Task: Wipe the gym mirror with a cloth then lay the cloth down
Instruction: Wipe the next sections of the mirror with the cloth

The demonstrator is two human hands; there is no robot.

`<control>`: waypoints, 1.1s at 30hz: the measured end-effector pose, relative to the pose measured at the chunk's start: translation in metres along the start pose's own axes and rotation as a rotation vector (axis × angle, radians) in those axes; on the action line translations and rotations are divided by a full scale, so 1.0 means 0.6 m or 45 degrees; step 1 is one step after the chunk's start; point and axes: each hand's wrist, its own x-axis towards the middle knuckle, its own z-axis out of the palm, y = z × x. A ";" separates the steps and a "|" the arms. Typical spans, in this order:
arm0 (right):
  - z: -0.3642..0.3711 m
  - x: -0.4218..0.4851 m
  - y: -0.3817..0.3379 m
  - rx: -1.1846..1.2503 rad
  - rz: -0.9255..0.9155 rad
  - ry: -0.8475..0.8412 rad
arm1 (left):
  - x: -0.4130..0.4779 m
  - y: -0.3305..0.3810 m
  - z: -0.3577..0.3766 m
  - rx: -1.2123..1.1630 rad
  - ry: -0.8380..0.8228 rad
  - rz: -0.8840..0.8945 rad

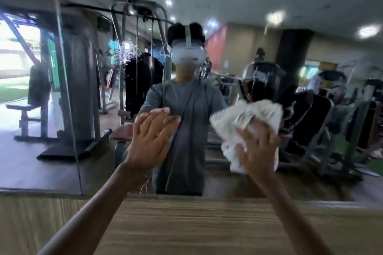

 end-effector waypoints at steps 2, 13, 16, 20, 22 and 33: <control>-0.001 0.114 -0.027 0.046 0.290 0.133 | 0.063 -0.012 -0.011 0.057 0.015 -0.051; -0.021 0.181 0.069 -0.215 -0.907 -0.121 | 0.210 -0.090 -0.015 0.279 0.174 -0.076; -0.057 0.304 0.141 -0.163 -0.253 -0.012 | 0.208 -0.091 -0.009 0.274 0.192 -0.087; -0.051 0.462 0.008 -0.088 0.288 0.226 | 0.205 -0.091 -0.009 0.210 0.204 -0.076; -0.030 0.469 -0.074 -0.124 0.108 0.147 | 0.204 -0.095 -0.008 0.185 0.237 -0.058; -0.079 0.494 0.160 -0.298 -0.575 -0.040 | 0.205 -0.088 0.000 0.224 0.279 -0.071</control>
